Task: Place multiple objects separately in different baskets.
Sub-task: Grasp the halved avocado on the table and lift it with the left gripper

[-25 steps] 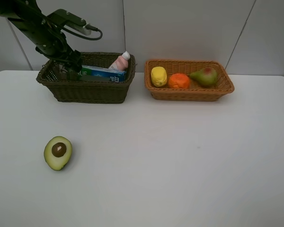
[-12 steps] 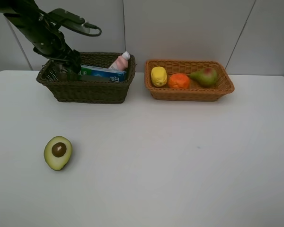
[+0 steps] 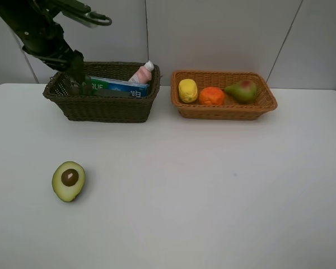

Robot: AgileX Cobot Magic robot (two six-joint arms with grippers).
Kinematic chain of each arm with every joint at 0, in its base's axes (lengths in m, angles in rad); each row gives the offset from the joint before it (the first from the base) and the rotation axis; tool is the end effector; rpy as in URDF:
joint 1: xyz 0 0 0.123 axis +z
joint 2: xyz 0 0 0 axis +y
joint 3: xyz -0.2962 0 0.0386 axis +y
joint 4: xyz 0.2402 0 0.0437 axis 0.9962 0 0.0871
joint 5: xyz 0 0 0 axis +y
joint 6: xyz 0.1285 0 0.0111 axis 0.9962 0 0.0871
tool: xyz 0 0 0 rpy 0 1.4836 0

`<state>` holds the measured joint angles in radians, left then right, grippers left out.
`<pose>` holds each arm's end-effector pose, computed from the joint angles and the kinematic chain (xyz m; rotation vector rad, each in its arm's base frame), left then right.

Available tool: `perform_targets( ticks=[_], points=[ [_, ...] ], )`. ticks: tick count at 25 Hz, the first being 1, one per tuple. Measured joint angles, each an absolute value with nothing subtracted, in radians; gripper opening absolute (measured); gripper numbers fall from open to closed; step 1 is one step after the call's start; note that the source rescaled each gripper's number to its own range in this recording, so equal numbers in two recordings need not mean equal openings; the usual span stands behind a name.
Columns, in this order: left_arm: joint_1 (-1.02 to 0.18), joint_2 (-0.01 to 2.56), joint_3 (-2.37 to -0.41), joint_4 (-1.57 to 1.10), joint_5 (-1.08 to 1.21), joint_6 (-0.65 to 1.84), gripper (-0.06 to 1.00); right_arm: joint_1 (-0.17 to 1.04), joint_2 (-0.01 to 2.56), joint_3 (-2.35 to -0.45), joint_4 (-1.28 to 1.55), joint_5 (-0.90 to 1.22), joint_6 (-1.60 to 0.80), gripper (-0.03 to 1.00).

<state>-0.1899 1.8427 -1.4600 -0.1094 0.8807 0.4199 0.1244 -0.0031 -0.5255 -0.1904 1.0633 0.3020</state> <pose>0.3962 -0.0872 0.2302 0.7527 2.6325 -0.0710 0.0067 -0.0207 0.2653 0.1899 1.9953 0.0462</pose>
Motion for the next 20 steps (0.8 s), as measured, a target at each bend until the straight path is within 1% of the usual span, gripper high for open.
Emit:
perform_targets(
  ticks=[5,13,20],
  points=[
    [-0.191,1.784,-1.36,-0.165,0.915,0.456,1.0,0.124,-0.003,-0.526,-0.19,1.063,0.302,1.0],
    [-0.191,1.656,-1.094,-0.231,0.824,0.465,1.0,0.124,-0.003,-0.526,-0.19,1.063,0.302,1.0],
    [-0.191,1.64,-0.987,-0.29,0.867,0.51,1.0,0.124,-0.003,-0.526,-0.19,1.063,0.302,1.0]
  ],
)
